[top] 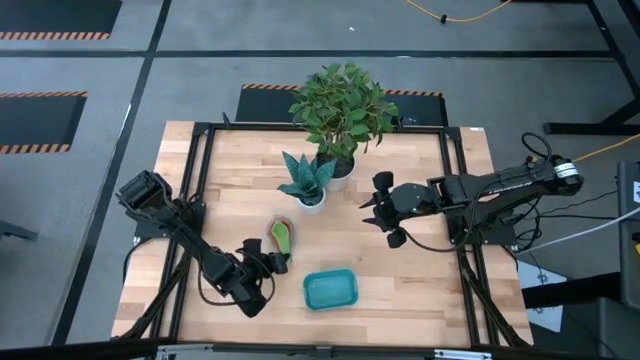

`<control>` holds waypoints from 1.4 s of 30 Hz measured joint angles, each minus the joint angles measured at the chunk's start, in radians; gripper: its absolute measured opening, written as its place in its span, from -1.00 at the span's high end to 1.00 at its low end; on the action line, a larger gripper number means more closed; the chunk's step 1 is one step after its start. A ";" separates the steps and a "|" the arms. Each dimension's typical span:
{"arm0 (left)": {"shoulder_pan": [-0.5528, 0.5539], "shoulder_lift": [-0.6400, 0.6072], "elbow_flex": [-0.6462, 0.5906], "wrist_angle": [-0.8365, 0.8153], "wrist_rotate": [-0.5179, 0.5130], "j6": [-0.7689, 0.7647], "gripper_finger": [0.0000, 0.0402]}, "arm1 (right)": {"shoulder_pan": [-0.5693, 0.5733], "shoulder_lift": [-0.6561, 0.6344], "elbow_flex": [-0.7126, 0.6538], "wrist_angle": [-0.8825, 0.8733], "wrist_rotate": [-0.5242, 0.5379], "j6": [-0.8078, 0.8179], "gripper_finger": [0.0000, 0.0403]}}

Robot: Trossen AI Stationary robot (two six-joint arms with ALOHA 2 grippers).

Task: Nest measuring cups in basket
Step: Stack the green measuring cup on top of the red measuring cup

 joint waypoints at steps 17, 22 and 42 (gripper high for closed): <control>0.003 0.000 0.000 0.002 0.008 0.019 0.68 | 0.000 0.000 0.000 0.000 0.000 0.000 0.16; -0.004 0.000 0.000 0.000 0.013 0.024 0.60 | 0.000 0.000 0.000 0.000 0.000 0.000 0.16; -0.086 -0.039 0.000 -0.117 0.013 -0.033 0.60 | 0.000 0.000 0.000 0.001 0.000 0.000 0.16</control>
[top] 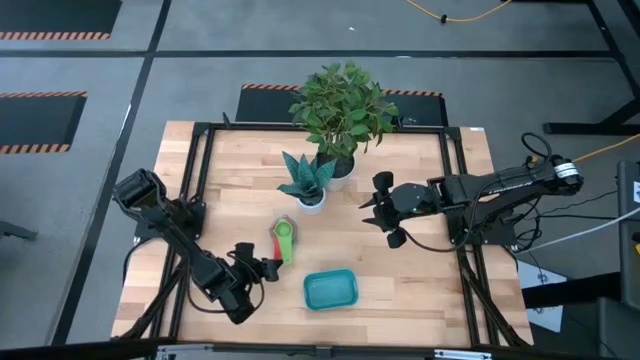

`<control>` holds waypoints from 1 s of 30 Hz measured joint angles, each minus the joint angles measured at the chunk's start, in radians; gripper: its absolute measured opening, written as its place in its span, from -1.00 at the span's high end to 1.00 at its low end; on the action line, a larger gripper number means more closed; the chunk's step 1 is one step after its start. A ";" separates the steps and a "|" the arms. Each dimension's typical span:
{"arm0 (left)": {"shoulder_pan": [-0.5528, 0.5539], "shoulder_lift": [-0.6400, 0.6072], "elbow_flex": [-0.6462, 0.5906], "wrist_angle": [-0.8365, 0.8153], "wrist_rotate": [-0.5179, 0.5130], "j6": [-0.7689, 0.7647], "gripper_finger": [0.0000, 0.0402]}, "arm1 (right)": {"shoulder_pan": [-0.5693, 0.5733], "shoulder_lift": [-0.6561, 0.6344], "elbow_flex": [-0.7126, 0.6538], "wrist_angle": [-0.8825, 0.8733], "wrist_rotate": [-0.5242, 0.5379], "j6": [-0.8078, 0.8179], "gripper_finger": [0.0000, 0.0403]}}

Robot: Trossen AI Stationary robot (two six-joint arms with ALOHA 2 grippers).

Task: Nest measuring cups in basket
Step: Stack the green measuring cup on top of the red measuring cup

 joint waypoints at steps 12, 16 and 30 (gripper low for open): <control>-0.009 -0.031 0.000 -0.012 0.050 0.050 0.60 | 0.000 0.000 0.000 0.000 0.000 0.000 0.16; 0.006 -0.031 0.000 -0.011 0.097 0.120 0.61 | 0.000 0.000 0.000 0.000 0.000 0.003 0.16; 0.100 -0.031 0.000 -0.012 0.532 0.263 0.60 | 0.000 0.000 0.000 0.000 0.000 0.004 0.16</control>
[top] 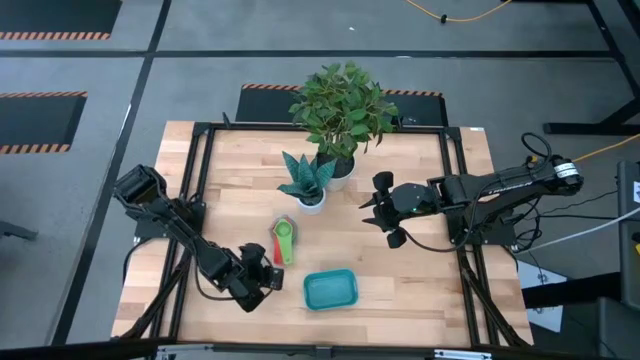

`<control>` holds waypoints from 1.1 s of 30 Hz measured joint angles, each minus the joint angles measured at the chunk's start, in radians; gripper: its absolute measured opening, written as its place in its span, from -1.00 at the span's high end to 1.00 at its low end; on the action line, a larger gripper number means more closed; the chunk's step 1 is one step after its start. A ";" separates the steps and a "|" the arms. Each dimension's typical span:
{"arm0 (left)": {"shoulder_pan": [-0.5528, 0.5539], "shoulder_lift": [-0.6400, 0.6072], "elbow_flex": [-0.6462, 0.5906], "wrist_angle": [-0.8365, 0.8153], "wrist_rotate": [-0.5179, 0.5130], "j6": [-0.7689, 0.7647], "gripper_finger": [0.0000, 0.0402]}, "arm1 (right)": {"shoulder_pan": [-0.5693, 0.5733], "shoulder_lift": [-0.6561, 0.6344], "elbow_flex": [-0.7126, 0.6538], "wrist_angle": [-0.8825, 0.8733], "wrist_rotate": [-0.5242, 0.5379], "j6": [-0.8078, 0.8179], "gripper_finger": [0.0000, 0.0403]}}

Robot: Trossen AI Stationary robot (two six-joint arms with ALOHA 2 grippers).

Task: Nest measuring cups in basket
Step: Stack the green measuring cup on top of the red measuring cup

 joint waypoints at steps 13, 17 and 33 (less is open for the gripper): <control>0.014 0.000 0.000 -0.004 0.161 0.111 0.61 | 0.000 0.000 0.000 0.000 0.000 0.000 0.16; 0.014 0.000 -0.001 -0.004 0.226 0.112 0.56 | 0.000 0.000 0.000 0.000 0.000 0.000 0.16; 0.014 0.001 -0.001 0.007 0.219 0.166 0.02 | 0.000 0.000 0.000 0.000 0.000 0.000 0.16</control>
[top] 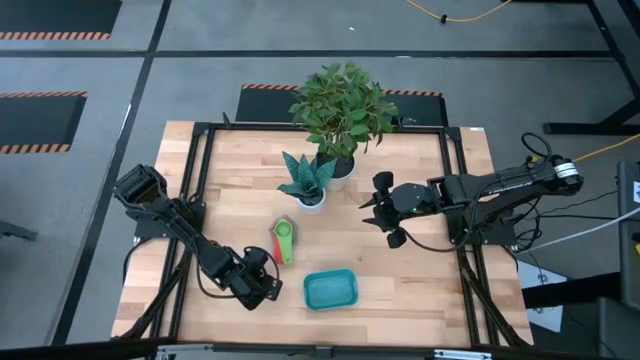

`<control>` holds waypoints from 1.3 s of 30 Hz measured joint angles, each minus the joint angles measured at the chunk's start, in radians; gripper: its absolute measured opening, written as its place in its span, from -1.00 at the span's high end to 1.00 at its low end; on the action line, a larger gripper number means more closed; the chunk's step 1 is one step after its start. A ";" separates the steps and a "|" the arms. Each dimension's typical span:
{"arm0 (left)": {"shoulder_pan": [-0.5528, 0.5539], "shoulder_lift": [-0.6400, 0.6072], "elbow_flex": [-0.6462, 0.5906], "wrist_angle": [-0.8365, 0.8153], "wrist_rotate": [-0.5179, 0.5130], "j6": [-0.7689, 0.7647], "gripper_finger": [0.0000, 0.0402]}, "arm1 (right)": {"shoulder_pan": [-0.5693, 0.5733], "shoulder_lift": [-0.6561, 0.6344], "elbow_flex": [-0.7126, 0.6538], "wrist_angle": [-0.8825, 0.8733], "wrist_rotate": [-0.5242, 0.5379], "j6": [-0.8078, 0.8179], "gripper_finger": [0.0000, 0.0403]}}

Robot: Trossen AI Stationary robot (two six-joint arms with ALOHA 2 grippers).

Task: Nest measuring cups in basket
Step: Stack the green measuring cup on top of the red measuring cup

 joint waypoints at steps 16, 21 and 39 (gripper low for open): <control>0.002 0.000 0.000 0.000 0.001 0.017 -0.36 | 0.000 0.000 0.000 0.000 0.000 0.000 0.16; -0.006 0.000 0.010 0.030 -0.056 0.025 -0.35 | 0.000 0.000 0.000 0.000 0.000 0.000 0.16; 0.040 0.000 0.333 -0.154 -0.281 0.154 -0.35 | 0.000 0.000 0.000 0.001 -0.011 0.005 0.16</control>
